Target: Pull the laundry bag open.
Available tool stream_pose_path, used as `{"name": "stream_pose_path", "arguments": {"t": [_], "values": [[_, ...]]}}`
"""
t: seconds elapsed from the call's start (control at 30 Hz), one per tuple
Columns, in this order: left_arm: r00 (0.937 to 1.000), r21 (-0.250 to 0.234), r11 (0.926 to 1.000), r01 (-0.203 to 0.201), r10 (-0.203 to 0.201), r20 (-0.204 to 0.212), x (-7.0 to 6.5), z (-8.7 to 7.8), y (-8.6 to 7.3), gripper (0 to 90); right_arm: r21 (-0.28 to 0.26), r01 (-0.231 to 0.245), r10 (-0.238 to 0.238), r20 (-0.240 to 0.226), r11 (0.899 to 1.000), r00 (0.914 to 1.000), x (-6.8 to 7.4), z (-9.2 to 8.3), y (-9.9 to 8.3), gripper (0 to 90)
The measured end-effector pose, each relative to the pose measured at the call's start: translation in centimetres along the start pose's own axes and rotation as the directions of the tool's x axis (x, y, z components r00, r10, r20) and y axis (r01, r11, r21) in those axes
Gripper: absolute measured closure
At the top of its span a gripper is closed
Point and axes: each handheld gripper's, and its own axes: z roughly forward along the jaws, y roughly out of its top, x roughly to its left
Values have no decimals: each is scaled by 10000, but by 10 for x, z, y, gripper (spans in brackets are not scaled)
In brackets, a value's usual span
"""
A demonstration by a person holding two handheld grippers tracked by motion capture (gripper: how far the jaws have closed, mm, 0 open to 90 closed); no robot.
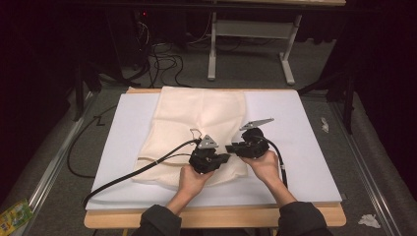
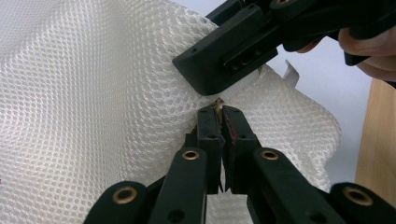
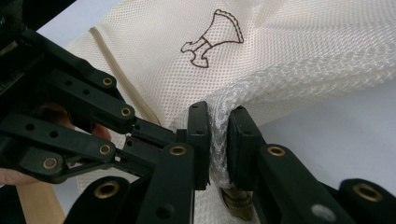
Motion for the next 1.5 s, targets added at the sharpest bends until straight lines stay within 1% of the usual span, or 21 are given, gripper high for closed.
{"name": "stream_pose_path", "arguments": {"t": [0.1, 0.27, 0.3, 0.37, 0.4, 0.43, 0.57, 0.7, 0.8, 0.87, 1.03, 1.23, 1.27, 1.37, 1.43, 1.5], "values": [[10000, 52, 10000, 38, -38, -15, 2, -3, 3, 872, -26, 219, -219, -58, 9998, 9997, 1, -1, 0, 868], [9998, 207, 9998, -77, 81, -171, 1, -7, 2, 873, -7, 344, -344, -131, 9994, 9993, 3, 1, 1, 880], [9998, 162, 9998, -65, 68, -199, 1, -7, 2, 873, -9, 327, -328, -153, 9995, 9993, 3, 1, 1, 881], [9997, -9, 10000, -7, 7, -248, 0, -7, 3, 872, -93, 359, -360, -44, 9993, 9993, 2, -1, 0, 882], [9997, -34, 10000, 18, -19, -233, 0, -7, 3, 872, -169, 361, -361, 28, 9992, 9993, 2, -3, 0, 883], [9997, -26, 10000, 34, -35, -232, 0, -8, 3, 872, -225, 313, -313, -24, 9993, 9995, 1, -4, 0, 883], [9994, 126, 9998, -122, 126, -333, 0, -9, 2, 872, -231, 216, -218, -75, 9995, 9997, -1, -3, -2, 885], [9995, 168, 9998, -69, 74, -297, 0, -10, 2, 873, -220, 204, -206, -97, 9995, 9997, -2, -4, -2, 885], [9994, 26, 9999, -153, 153, -320, -2, -12, 2, 873, -350, 166, -169, -85, 9992, 9998, -3, -6, -4, 885], [9990, 44, 9997, -225, 227, -396, -3, -13, 0, 872, -396, 176, -180, -79, 9991, 9998, -4, -6, -3, 885], [9989, 149, 9998, -102, 109, -459, 0, -16, -4, 873, -356, 98, -102, -116, 9993, 9999, -4, -4, -3, 886], [9989, 127, 9998, -151, 156, -442, 1, -19, -2, 873, -383, 97, -101, -102, 9992, 9999, -4, -5, -3, 886], [9990, 121, 9998, -155, 159, -412, 1, -19, -3, 873, -399, 181, -186, -109, 9990, 9998, -4, -5, -3, 886], [9990, 126, 9999, -57, 63, -438, 2, -20, -4, 873, -313, 162, -164, -77, 9994, 9998, -5, -6, -3, 886], [9991, 128, 9999, -25, 30, -435, 3, -21, -5, 873, -349, 130, -134, -93, 9993, 9999, -5, -7, -4, 886], [9987, 174, 9998, -91, 99, -503, 3, -22, -5, 872, -315, 136, -139, -80, 9994, 9999, -6, -7, -4, 886]]}}
